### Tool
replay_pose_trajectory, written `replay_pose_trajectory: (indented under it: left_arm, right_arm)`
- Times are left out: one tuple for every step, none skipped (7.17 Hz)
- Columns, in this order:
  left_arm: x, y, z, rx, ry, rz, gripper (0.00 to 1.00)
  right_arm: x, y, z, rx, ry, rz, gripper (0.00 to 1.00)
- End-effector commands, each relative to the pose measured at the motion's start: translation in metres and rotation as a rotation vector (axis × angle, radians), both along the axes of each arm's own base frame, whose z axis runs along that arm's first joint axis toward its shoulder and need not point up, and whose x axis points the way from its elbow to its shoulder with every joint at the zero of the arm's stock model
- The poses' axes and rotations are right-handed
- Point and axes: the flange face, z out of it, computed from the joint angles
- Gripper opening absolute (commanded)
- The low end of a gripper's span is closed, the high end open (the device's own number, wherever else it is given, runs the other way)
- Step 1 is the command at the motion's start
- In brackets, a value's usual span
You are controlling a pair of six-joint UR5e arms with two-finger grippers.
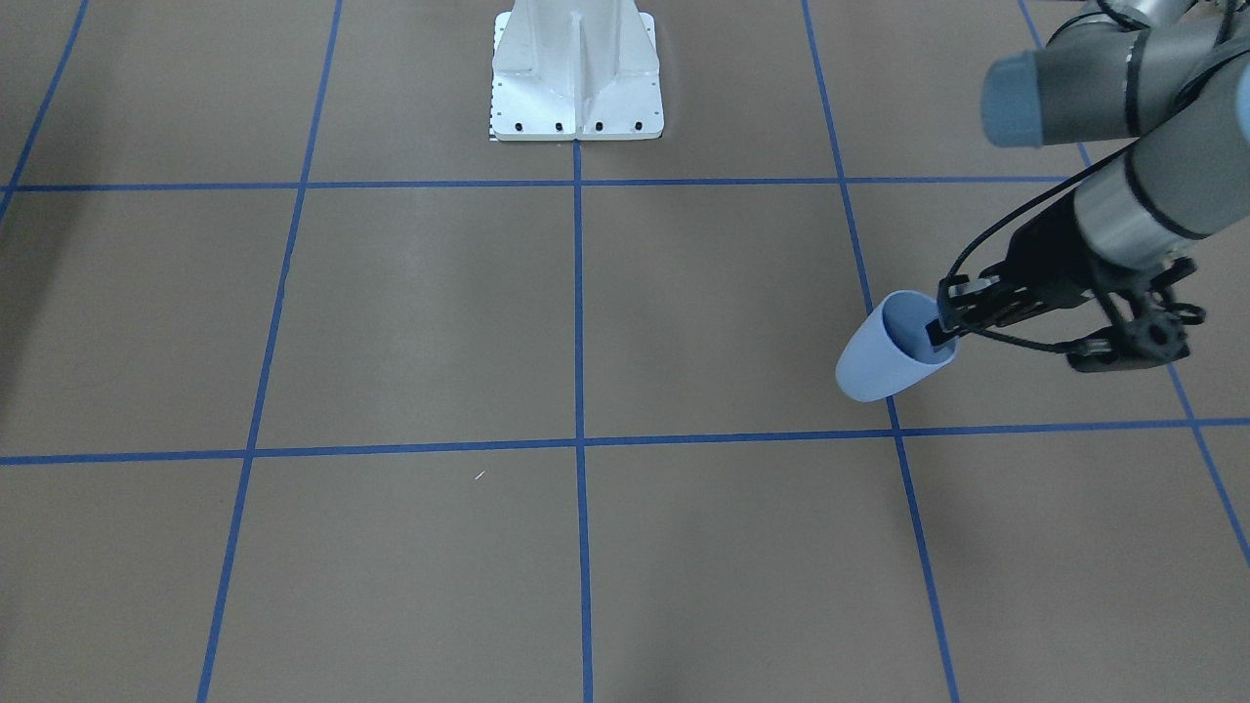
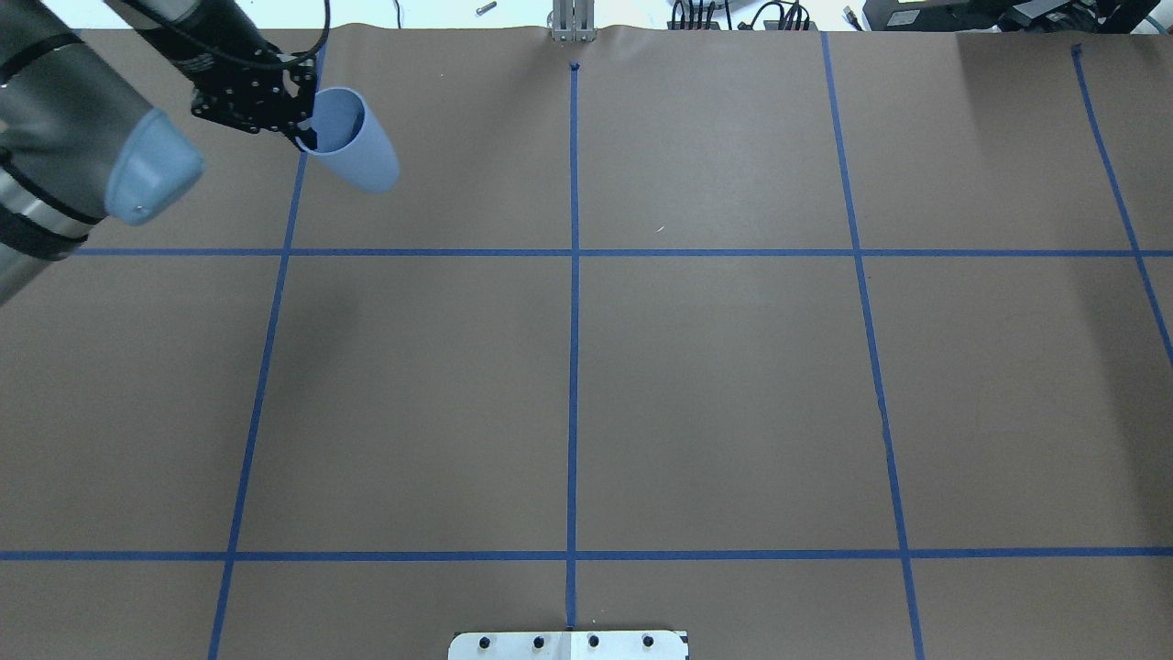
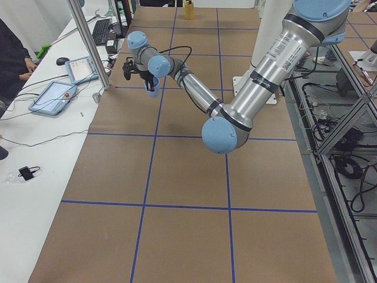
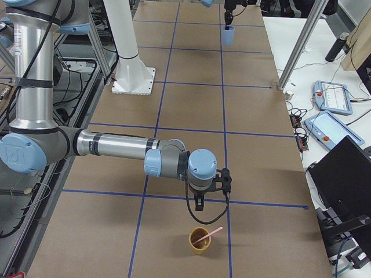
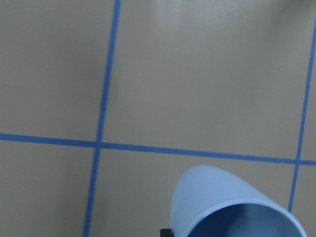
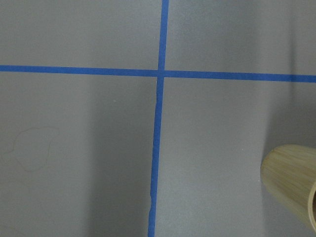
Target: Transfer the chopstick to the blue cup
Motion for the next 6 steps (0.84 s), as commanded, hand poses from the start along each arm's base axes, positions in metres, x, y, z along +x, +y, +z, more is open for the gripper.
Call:
replay_pose_trajectory:
  left_arm:
    - [0.095, 0.006, -0.052, -0.03, -0.043, -0.012, 0.0]
    - [0.15, 0.016, -0.075, -0.02, -0.081, -0.012, 0.0]
    - [0.187, 0.026, -0.088, -0.037, -0.101, -0.009, 0.0]
    - [0.207, 0.042, -0.09, -0.032, -0.094, 0.022, 0.0]
    - [0.233, 0.06, -0.083, -0.015, -0.123, 0.032, 0.0]
    - [0.247, 0.068, -0.077, -0.011, -0.141, 0.041, 0.0]
  right_arm:
    - [0.0, 0.0, -0.001, 0.004, -0.001, -0.002, 1.0]
    - [0.0, 0.0, -0.001, 0.001, -0.003, 0.001, 1.0]
    - [-0.001, 0.0, -0.004, -0.003, -0.009, 0.008, 1.0]
    - [-0.001, 0.0, -0.002, -0.007, -0.011, 0.008, 1.0]
    - [-0.001, 0.0, -0.002, -0.007, -0.012, 0.008, 1.0]
    - [-0.001, 0.0, -0.002, -0.007, -0.012, 0.008, 1.0]
